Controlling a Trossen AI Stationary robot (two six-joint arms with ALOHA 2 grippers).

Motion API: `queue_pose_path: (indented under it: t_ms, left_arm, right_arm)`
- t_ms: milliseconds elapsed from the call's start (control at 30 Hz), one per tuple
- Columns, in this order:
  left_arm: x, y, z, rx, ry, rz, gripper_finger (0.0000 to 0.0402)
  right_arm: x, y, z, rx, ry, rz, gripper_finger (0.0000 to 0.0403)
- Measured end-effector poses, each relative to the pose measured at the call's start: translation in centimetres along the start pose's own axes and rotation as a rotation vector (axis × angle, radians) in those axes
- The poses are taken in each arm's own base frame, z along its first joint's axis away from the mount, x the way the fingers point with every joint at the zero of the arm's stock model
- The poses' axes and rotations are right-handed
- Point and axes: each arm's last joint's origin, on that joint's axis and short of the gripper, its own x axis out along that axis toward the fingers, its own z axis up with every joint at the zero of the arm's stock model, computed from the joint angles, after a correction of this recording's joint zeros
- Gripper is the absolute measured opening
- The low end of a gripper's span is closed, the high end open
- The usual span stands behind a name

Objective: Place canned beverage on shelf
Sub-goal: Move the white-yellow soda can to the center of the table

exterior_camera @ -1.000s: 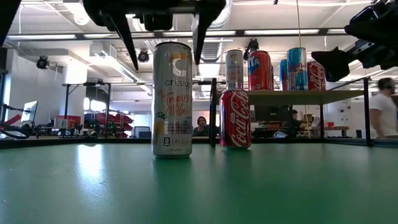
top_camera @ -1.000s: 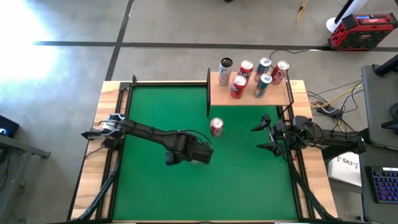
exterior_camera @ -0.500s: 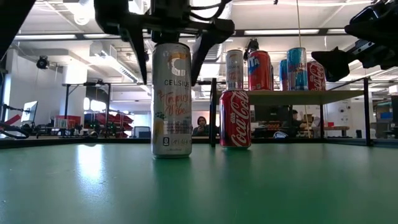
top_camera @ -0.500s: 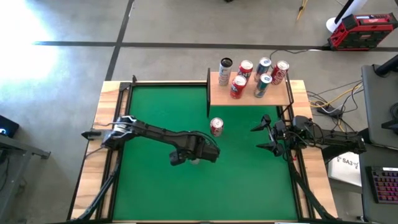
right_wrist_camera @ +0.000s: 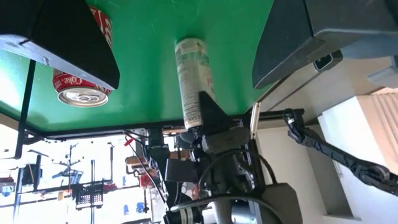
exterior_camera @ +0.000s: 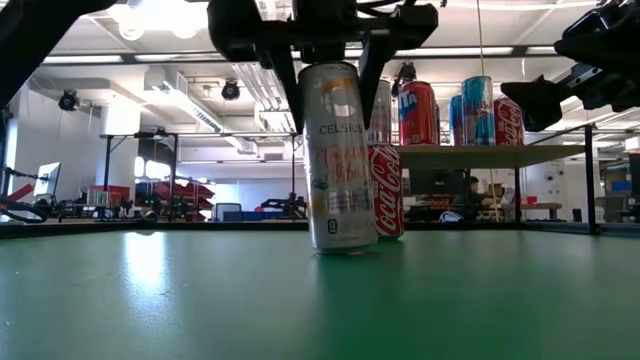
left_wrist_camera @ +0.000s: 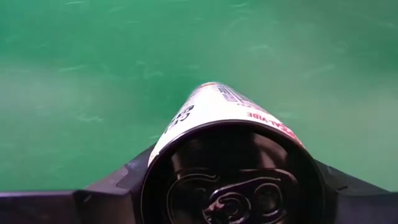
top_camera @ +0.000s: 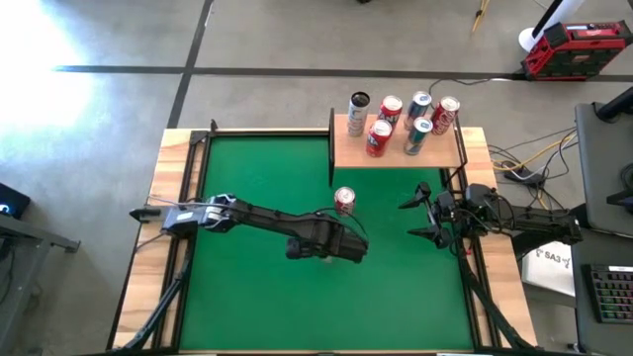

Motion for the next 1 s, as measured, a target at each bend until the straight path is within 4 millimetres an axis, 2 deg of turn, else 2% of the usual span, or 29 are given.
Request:
queue_pose_path:
  t_ms: [200,767,900,1000]
  left_arm:
    - [-0.1,-0.4,1.4,0.037,-0.027,-0.007,0.0231]
    - [0.6,-1.0,7.9,0.159,-0.056,0.067,0.0231]
    - [0.9,-1.1,8.9,0.168,-0.062,0.079,0.0232]
    - [1.5,-1.2,8.9,0.171,-0.060,0.097,0.0254]
  right_arm:
    - [0.0,0.0,0.0,0.000,0.000,0.000,0.0359]
    - [0.0,0.0,0.0,0.000,0.000,0.000,0.0359]
    - [0.0,0.0,0.0,0.000,0.000,0.000,0.0359]
    - [0.0,0.0,0.0,0.000,0.000,0.000,0.0359]
